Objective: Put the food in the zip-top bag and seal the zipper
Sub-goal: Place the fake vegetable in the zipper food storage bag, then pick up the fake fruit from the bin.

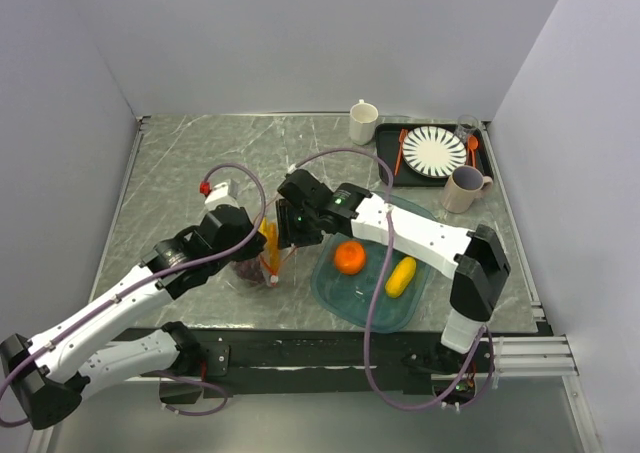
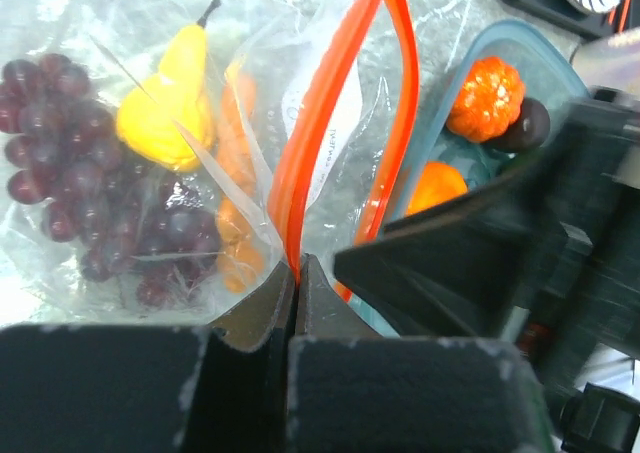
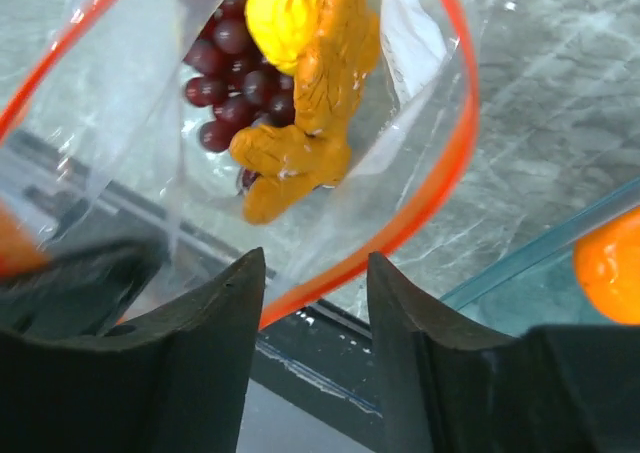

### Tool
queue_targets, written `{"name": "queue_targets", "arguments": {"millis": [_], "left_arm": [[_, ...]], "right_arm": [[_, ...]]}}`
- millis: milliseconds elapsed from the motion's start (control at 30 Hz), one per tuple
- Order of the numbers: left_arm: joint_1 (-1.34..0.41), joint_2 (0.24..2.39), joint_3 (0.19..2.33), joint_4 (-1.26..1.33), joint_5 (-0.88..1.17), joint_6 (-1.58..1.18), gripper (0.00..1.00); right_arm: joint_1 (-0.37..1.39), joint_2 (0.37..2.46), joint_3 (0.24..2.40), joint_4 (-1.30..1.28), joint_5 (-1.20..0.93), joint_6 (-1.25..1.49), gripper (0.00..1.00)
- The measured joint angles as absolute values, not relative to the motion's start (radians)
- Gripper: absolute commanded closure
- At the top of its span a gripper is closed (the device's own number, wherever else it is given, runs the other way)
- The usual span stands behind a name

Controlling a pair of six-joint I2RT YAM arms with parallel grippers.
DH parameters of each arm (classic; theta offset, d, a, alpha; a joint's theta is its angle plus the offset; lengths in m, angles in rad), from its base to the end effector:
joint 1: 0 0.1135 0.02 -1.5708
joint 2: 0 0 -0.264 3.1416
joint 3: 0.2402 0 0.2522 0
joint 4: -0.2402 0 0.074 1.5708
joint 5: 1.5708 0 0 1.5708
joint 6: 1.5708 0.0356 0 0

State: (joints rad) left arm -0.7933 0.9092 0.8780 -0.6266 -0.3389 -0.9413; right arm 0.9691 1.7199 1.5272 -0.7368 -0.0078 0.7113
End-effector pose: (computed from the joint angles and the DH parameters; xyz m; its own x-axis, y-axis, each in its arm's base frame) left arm 0.1415 -0.1269 0.3084 -0.6466 -0.4298 -0.6302 -0.0596 0.8521 -0.5200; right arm 0.2130 0.3107 0.2987 -0.8835 -0.1334 -0.4491 -0.3303 0.8571 0.3953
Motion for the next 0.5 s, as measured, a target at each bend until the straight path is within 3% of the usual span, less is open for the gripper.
{"name": "queue_targets", "arguments": {"millis": [67, 233, 367, 500], "left_arm": [[-0.793, 0.897, 0.878, -0.64, -0.353, -0.946, 0.99], [-0.793, 0.866, 0.879, -0.665, -0.381, -0.951, 0.99], [-0.793, 0.866, 0.879, -0.667, -0.382, -0.956, 0.99], [-0.793, 0.865, 0.879, -0.666, -0.381, -0.956, 0.99]], "right_arm": [[0.969, 1.689, 1.512, -0.726, -0.004, 0.706, 0.43], [0.965, 1.477, 1.378, -0.717, 0.104, 0.727, 0.25], [0.875, 1.252, 1.201, -0.697, 0.164, 0.766, 0.23], [0.716, 1.164, 1.018, -0.643, 0.123, 0.783, 0.21]]}}
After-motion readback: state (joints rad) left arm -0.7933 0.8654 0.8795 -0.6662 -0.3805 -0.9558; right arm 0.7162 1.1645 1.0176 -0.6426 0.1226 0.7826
